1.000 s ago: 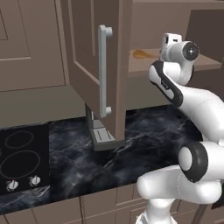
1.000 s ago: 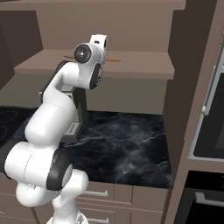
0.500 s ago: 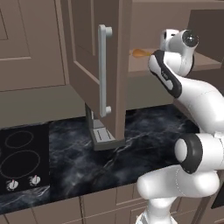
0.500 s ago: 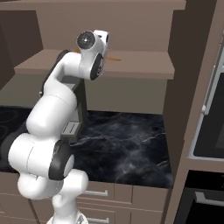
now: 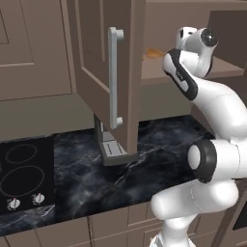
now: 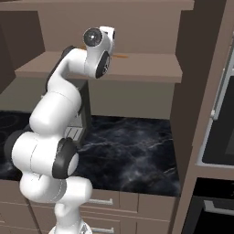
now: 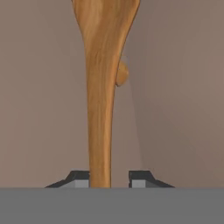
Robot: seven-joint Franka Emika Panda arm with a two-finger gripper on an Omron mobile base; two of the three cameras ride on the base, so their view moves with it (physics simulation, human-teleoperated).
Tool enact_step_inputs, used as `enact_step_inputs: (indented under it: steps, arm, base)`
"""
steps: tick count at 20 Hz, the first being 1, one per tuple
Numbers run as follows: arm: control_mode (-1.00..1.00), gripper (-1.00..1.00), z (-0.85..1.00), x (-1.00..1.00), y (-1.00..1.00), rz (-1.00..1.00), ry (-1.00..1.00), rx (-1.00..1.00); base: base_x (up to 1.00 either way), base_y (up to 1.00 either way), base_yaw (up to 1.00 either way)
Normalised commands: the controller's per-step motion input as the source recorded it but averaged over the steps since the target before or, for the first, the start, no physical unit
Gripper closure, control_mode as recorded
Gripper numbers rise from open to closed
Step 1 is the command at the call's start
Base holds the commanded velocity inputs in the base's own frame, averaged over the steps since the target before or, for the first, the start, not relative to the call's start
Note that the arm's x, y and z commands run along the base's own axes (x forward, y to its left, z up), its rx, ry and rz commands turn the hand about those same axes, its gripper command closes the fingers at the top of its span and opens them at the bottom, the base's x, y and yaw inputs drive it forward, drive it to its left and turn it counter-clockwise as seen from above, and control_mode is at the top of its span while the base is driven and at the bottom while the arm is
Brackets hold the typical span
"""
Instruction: Organize the utensils by type. Pick up the wooden spoons from the counter and place them in the open cabinet. Then pick up the metallic utensils from the counter and place them in the open drawer.
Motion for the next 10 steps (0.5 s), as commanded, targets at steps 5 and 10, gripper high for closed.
enact_step_inputs:
  steps: [5, 10]
  arm:
    - [-1.0, -1.0, 0.0, 0.44, 0.0, 0.0, -0.1, 0.0]
    - [-1.0, -1.0, 0.0, 0.52, 0.0, 0.0, -0.02, 0.0]
  base:
    - [0.0, 0.0, 0.0]
    - [0.0, 0.0, 0.0]
